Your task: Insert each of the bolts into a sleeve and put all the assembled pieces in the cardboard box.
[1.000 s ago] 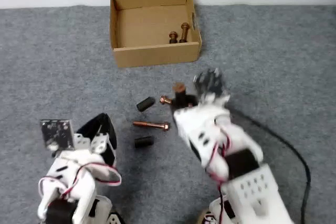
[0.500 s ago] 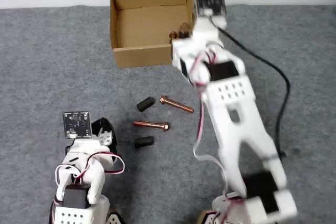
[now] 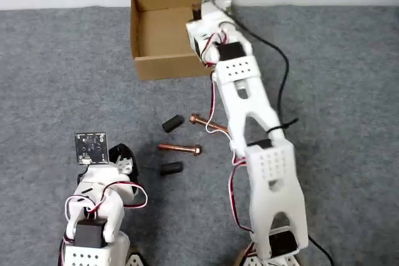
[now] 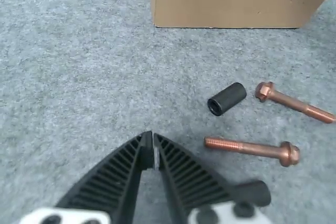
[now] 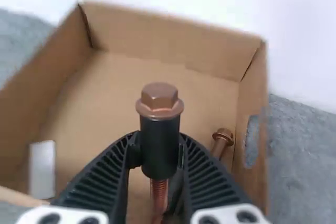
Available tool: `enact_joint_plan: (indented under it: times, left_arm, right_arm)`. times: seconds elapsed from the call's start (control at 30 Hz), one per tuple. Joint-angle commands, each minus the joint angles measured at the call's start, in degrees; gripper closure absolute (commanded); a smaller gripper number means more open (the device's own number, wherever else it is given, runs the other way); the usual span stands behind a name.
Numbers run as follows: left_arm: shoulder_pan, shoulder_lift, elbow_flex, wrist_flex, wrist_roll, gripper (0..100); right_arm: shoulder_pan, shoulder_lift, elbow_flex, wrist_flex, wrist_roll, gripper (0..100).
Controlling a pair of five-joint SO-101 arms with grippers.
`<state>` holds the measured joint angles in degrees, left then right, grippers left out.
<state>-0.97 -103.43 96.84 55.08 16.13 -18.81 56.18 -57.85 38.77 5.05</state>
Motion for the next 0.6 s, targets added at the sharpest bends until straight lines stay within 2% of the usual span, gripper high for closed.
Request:
enact_joint_plan:
  times: [0.0, 0.13, 0.3, 0.4, 0.57]
  left_arm:
    - [-1.3, 0.1, -0.4, -1.8, -0.1, 100]
    - [-1.3, 0.1, -0.4, -1.8, -0.1, 100]
    - [-1.3, 0.1, -0.4, -1.8, -0.1, 100]
    - [-1.3, 0.1, -0.4, -1.8, -0.1, 100]
    - [-2.5, -0.1, -0.4, -1.8, -0.1, 100]
  right_arm:
    - [0.6, 8.1, -14.3, -0.7, 2.8, 99.1]
    - [-0.1, 15.9, -23.2, 9.1, 4.9, 97.2]
    - [-0.9, 20.0, -31.0, 15.7, 4.9, 84.0]
    - [-1.7, 20.0, -34.2, 18.5, 4.8, 86.1]
    - [-3.1, 17.8, -38.5, 26.4, 4.7, 96.9]
